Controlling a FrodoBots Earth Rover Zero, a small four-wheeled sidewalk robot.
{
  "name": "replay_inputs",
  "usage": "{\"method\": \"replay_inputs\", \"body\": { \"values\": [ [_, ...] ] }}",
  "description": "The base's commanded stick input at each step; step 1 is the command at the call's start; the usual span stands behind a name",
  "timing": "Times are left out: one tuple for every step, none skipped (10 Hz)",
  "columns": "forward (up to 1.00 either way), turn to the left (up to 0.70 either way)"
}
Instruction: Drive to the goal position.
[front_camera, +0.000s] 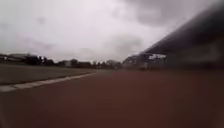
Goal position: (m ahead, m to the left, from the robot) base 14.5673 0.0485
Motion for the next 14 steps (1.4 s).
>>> {"method": "replay_inputs", "body": {
  "values": [
    [1.00,-0.40],
    [1.00,-0.17],
    [1.00,0.00],
    [1.00,0.00],
    [1.00,0.00],
    [1.00,0.00],
    [1.00,0.00],
    [1.00,0.00],
    [1.00,0.00],
    [1.00,0.00],
    [1.00,0.00],
    [1.00,0.00],
    [1.00,-0.08],
    [1.00,-0.20]
  ]
}}
